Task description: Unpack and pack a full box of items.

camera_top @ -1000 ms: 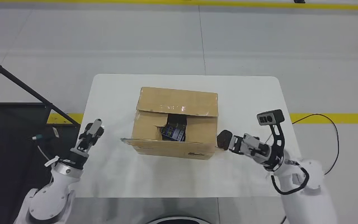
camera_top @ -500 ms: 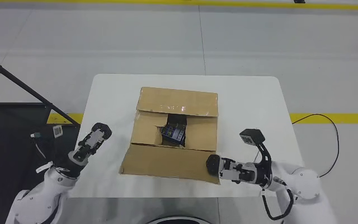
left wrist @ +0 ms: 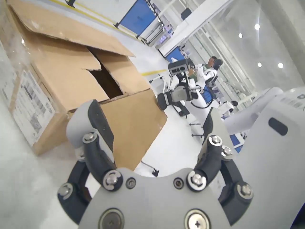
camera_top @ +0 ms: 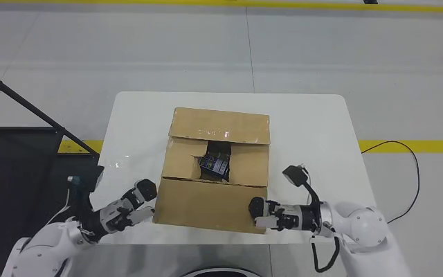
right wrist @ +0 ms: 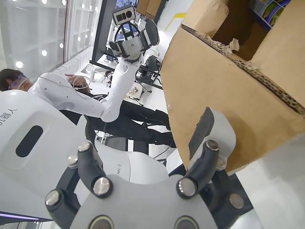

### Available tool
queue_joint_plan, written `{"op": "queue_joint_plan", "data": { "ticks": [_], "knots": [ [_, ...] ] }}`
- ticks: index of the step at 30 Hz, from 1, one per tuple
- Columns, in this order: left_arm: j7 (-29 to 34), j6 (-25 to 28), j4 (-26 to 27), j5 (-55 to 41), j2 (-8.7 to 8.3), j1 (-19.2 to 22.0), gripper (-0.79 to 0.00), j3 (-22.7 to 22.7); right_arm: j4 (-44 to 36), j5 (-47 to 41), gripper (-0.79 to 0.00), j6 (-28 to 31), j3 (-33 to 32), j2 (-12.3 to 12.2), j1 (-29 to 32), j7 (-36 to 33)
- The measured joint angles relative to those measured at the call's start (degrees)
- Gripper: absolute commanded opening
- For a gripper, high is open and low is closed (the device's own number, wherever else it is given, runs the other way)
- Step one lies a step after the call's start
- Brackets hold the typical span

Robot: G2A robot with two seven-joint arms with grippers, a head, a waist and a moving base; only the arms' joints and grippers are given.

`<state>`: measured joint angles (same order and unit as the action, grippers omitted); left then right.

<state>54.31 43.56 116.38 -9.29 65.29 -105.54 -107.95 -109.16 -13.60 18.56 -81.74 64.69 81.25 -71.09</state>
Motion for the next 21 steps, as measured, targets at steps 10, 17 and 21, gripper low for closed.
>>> {"op": "queue_joint_plan", "data": {
  "ticks": [10, 17, 21],
  "knots": [
    [4.80, 1.67, -1.28, 1.91, -1.21, -0.65, 0.000, 0.40, 0.25, -0.62, 0.000, -1.94, -0.67, -0.24, -1.09, 8.02],
    [4.35, 2.05, -2.02, 2.84, -1.73, -0.76, 0.000, 1.72, 2.11, -0.52, 0.000, -6.84, -0.95, 0.04, -3.02, 19.32],
    [4.35, 2.05, -2.01, 2.82, -1.73, -0.76, 0.000, 1.70, 2.26, -0.06, 0.000, -7.89, -0.91, 0.07, -3.38, 20.95]
  ]
}}
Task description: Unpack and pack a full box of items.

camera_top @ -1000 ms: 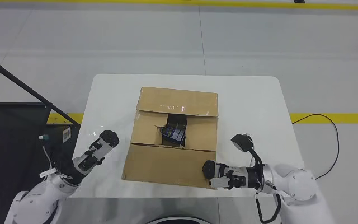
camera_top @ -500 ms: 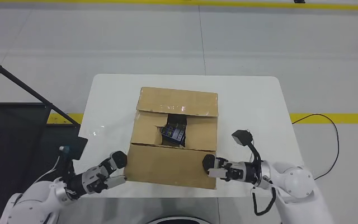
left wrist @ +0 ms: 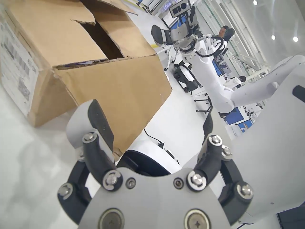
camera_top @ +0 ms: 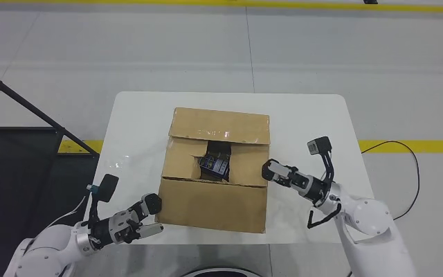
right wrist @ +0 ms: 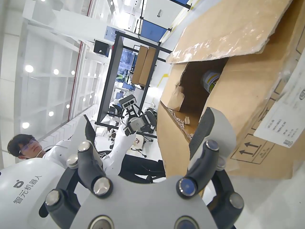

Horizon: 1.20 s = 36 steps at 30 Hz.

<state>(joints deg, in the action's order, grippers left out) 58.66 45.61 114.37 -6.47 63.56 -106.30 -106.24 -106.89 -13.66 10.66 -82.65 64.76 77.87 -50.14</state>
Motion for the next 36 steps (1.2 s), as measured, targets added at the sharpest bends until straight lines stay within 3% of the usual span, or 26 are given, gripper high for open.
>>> {"op": "queue_joint_plan", "data": {
  "ticks": [13, 20, 28, 36],
  "knots": [
    [0.00, 0.00, 0.00, 0.00, 0.00, 0.00, 0.000, 0.00, -0.01, -0.27, 0.000, 0.06, 0.24, 0.04, 0.15, 0.22],
    [-2.57, -1.20, 0.56, 0.35, -0.13, 0.14, 0.000, 0.29, 2.57, -2.18, 0.000, -2.08, 3.59, 0.68, -2.36, 6.30],
    [-3.99, -0.66, 0.76, 1.06, -0.63, -1.15, 0.000, -0.11, 6.83, -0.29, 0.000, -9.05, 6.89, 1.17, -7.05, 10.27],
    [-4.90, 0.33, 1.40, 2.15, -1.09, -2.04, 0.000, 0.59, 9.10, 0.06, 0.000, -8.90, 8.58, 1.62, -9.13, 13.83]
  ]
}}
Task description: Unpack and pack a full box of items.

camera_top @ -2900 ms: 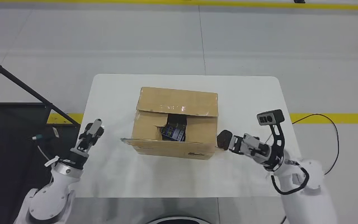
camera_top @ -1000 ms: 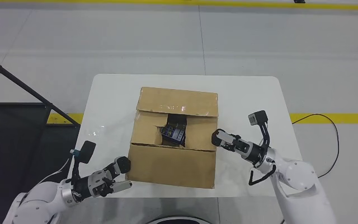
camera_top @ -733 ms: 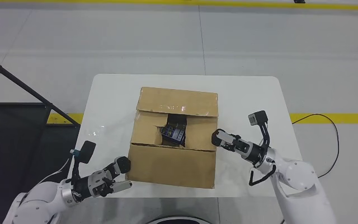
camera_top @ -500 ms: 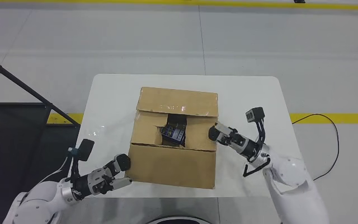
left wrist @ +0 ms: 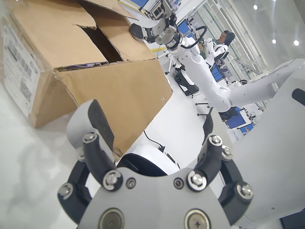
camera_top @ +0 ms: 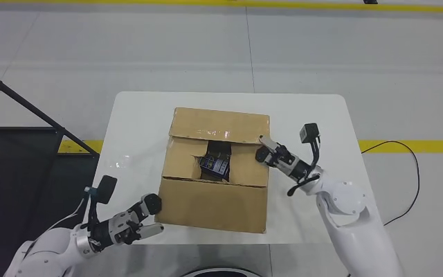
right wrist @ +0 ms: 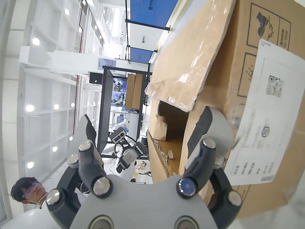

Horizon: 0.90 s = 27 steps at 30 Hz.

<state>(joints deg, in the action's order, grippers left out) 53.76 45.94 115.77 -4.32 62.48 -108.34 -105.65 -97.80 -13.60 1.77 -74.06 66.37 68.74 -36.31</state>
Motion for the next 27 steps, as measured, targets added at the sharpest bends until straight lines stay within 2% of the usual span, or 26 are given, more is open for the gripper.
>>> {"op": "queue_joint_plan", "data": {
  "ticks": [14, 23, 27],
  "knots": [
    [-0.79, 0.17, -0.05, 0.98, -0.92, -0.14, 0.000, 1.16, 3.29, -0.11, 0.000, 2.46, 2.44, 0.99, -4.97, 4.75],
    [-0.53, -0.62, 0.61, 1.62, -1.57, -0.45, 0.000, 1.65, 7.96, -1.34, 0.000, 4.45, 4.15, 1.86, -11.10, 5.26],
    [-0.65, -1.02, 1.44, 2.02, -1.83, -0.57, 0.000, 2.09, 11.10, 0.81, 0.000, 5.28, 5.64, 2.36, -14.78, 6.56]
  ]
}}
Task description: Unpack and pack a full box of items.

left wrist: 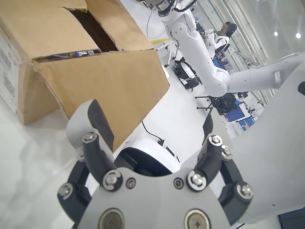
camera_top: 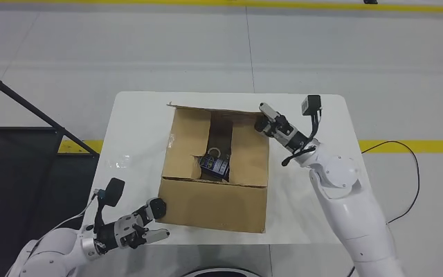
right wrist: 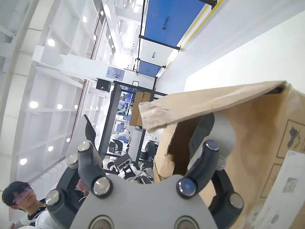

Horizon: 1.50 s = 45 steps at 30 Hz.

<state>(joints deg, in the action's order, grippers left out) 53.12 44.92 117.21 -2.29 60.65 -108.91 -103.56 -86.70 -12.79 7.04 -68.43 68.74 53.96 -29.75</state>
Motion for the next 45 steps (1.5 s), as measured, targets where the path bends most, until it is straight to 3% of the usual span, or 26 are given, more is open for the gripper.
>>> {"op": "queue_joint_plan", "data": {
  "ticks": [27, 35, 45],
  "knots": [
    [-3.58, -1.69, 2.23, 3.72, -1.31, -1.22, 0.000, 1.93, 31.42, 3.87, 0.000, 8.38, 11.56, 6.05, -20.80, 6.94],
    [-5.49, -1.14, 2.44, 4.66, -1.54, -2.44, 0.000, 2.08, 34.67, 4.54, 0.000, 10.03, 12.77, 7.32, -23.24, 7.24],
    [-7.36, 0.11, 2.71, 5.21, -1.91, -3.64, 0.000, 1.92, 37.47, 4.29, 0.000, 7.53, 12.69, 7.97, -24.81, 2.56]
  ]
}}
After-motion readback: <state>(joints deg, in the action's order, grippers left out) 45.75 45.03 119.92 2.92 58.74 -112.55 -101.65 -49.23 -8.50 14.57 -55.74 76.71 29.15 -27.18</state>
